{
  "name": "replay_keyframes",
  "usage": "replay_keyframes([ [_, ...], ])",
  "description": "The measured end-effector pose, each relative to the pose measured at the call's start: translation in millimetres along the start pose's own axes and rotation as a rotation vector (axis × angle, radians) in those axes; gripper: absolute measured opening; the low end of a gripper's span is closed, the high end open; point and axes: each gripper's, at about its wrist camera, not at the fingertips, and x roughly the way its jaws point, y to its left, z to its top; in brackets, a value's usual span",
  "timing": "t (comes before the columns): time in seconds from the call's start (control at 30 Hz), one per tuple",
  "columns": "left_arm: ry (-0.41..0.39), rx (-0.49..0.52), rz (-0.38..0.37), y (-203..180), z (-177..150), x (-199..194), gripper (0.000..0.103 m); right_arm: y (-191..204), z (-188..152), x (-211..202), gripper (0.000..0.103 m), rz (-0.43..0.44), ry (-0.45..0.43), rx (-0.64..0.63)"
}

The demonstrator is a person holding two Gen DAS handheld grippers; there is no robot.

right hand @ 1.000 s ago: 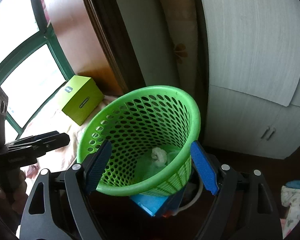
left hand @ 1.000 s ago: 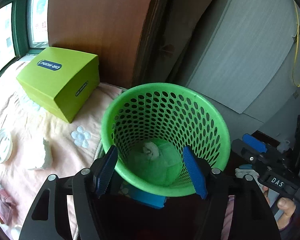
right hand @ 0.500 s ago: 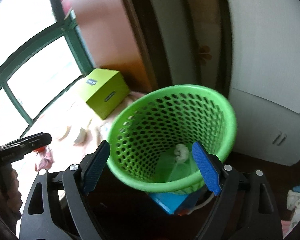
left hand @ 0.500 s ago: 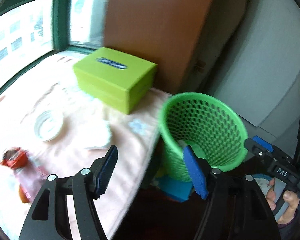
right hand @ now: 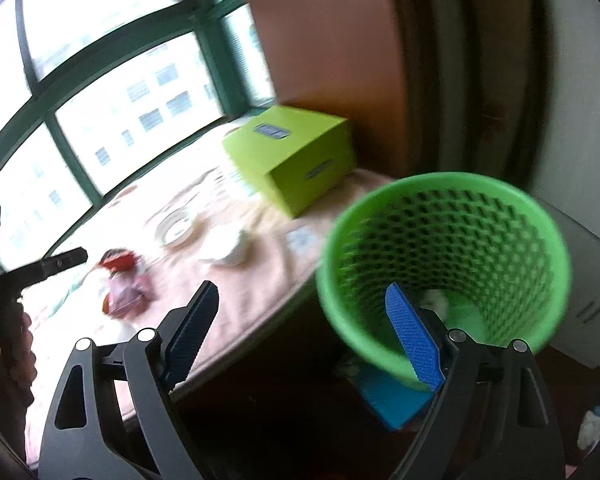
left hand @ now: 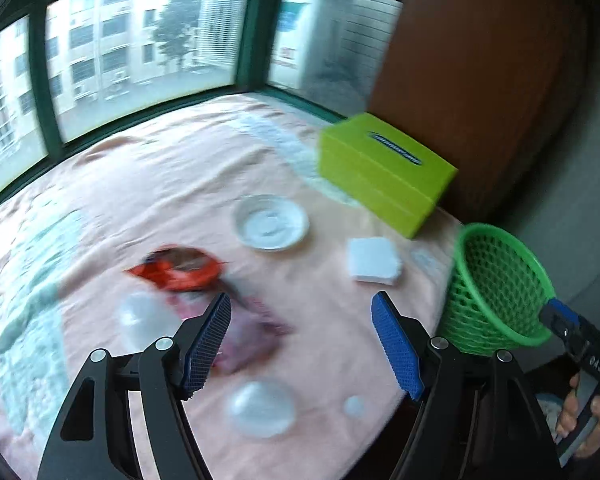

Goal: Collect trash
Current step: 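Release the cup and the plastic box into the green basket, then grasp the clear dome lid with the right tool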

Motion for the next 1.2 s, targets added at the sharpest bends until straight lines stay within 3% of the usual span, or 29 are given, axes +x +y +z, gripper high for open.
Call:
replay_keyframes([
  [0.53,-0.029,-0.194,0.117,106,-29,-44,0.07,148,-41,59,0.085,0.255,0.138,-0.273],
  [1.03,-0.034,-0.27,0.171,150,-51,-64,0.07,212,-75,109,0.084,0.288,0.228,-0.382],
  [1.2,-0.025,-0.289,0.18,160,-56,-65,0.07,223,-79,122,0.078,0.293,0.243,-0.4],
])
